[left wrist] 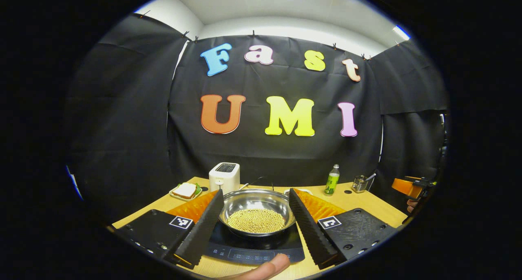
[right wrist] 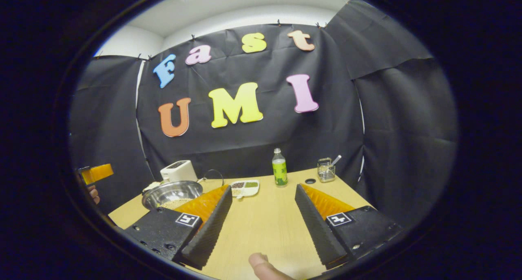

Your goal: First push the handle of the pot to place it horizontally, then grasp the pot with both hands and set it on the induction cooktop.

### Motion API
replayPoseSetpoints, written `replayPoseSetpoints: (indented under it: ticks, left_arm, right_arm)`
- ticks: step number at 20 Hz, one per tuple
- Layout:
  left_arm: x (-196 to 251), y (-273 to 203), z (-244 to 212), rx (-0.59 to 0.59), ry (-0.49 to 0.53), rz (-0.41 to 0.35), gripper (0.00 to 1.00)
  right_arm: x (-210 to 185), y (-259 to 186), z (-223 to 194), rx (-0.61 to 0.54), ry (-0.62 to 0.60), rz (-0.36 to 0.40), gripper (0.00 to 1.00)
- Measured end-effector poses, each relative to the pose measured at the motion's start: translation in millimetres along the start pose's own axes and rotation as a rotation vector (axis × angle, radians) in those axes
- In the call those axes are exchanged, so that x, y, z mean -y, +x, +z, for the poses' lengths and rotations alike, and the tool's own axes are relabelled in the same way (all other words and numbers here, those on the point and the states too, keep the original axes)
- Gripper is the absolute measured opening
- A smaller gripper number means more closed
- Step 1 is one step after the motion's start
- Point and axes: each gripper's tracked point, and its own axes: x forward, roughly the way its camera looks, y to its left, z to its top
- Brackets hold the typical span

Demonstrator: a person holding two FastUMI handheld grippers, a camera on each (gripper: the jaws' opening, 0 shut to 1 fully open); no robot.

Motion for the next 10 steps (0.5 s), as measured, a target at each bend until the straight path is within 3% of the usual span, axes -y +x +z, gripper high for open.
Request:
replayPoseSetpoints:
  ticks: [6,7,10]
  left_arm:
    - [22.7,-20.3,13.1,0.022,0.048,0.005,0.96]
    - [24.3,-24.4,16.1,0.028,0.052,0.014,0.95]
    - [31.2,-41.0,25.6,0.051,0.052,0.022,0.95]
  right_arm:
    - [-8.5,-50.5,46.7,0.116,-0.047,0.007,0.98]
    - [-9.3,-59.0,52.9,0.131,-0.055,0.005,0.95]
    - [-8.9,-79.0,57.9,0.132,-0.083,-0.012,0.98]
